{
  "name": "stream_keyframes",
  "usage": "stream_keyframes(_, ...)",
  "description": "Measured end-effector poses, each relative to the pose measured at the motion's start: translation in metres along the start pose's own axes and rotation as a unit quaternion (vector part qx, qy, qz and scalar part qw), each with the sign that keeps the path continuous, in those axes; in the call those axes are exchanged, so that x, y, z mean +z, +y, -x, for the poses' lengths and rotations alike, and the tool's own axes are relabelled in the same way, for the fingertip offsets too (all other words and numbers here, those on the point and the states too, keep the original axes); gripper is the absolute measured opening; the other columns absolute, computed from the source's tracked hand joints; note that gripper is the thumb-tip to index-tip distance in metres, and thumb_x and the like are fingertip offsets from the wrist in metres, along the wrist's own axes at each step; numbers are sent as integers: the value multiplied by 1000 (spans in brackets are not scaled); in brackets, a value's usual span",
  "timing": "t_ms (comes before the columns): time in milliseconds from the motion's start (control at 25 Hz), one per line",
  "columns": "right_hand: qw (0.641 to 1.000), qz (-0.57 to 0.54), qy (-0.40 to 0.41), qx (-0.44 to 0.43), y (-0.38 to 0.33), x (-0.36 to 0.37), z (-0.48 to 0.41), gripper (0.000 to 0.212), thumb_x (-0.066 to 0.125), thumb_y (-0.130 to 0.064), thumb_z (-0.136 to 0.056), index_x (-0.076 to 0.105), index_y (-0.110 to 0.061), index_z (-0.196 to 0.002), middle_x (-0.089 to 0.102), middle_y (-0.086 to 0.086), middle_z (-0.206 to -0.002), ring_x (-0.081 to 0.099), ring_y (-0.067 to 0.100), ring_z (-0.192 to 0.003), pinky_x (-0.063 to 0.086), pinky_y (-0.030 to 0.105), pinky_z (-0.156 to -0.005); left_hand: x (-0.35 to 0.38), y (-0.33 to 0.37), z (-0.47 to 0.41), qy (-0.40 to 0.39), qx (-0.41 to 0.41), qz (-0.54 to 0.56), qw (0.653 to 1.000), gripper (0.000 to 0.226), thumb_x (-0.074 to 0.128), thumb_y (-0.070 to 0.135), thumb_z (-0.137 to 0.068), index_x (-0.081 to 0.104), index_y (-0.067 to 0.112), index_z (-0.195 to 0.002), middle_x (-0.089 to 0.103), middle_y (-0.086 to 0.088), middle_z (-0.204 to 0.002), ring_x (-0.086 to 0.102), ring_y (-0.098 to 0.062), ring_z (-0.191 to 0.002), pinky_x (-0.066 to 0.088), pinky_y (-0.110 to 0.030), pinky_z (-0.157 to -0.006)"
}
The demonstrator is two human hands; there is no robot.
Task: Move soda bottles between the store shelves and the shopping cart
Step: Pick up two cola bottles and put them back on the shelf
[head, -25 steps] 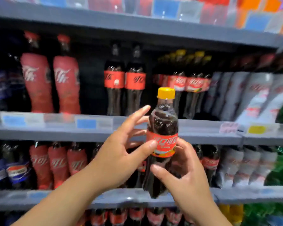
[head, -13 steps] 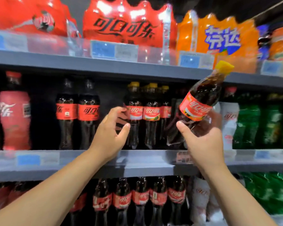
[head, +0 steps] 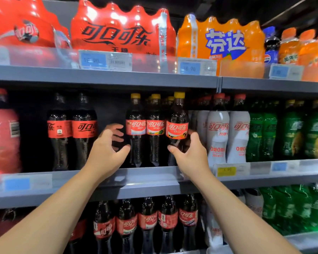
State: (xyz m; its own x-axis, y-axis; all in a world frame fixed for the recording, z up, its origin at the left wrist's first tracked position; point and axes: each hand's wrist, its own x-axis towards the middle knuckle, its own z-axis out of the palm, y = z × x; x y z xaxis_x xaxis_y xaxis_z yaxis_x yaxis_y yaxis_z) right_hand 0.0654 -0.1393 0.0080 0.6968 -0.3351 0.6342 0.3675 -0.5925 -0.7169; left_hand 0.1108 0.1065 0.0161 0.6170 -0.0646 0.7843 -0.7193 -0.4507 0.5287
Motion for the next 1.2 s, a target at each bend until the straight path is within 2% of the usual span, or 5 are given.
stream_keyframes(160, 991, 87, -79, 58, -8, -6, -19, 54, 73, -41, -90, 44, -19, -130, 62, -7, -103, 53, 10, -78, 39, 23, -65, -2, -4, -3, -17, -16, -2, 1000, 52, 75, 20, -83, 46, 39, -122, 59, 17, -108, 60, 2, -99, 45, -11, -70)
stream_keyframes(360, 962, 174, -174, 120, -13, -7, -34, 73, 57, -42, -101, 22, -8, -156, 54, 18, -143, 57, 35, -124, 42, 32, -82, -2, -6, -5, -44, -26, -29, 998, 51, 75, 23, -81, 46, 42, -119, 60, 16, -106, 62, 2, -94, 46, -19, -73)
stream_keyframes(560, 966, 200, -119, 115, 0, -1, -28, 52, 77, -32, -88, 60, -3, -127, 66, 14, -126, 62, 29, -111, 44, 27, -80, -1, -7, -7, -60, -30, -52, 996, 54, 77, 22, -80, 45, 43, -118, 61, 17, -104, 64, 2, -92, 46, -19, -72)
stream_keyframes(960, 999, -7, -22, -44, 11, -9, 1, 24, 79, -27, -82, 64, -31, -100, 68, -19, -98, 62, -4, -94, 43, 6, -77, 0, -2, -3, -69, -15, -72, 995, 57, 78, 17, -78, 49, 42, -120, 61, 15, -106, 64, 5, -91, 50, -19, -74)
stream_keyframes(1200, 998, -5, -55, -30, 13, -9, -4, 28, 77, -22, -84, 63, -30, -106, 70, -15, -91, 66, 1, -90, 58, 30, -85, 0, -6, -5, -80, -40, -52, 995, 51, 80, 19, -77, 53, 40, -114, 64, 12, -106, 68, 2, -91, 60, -28, -81)
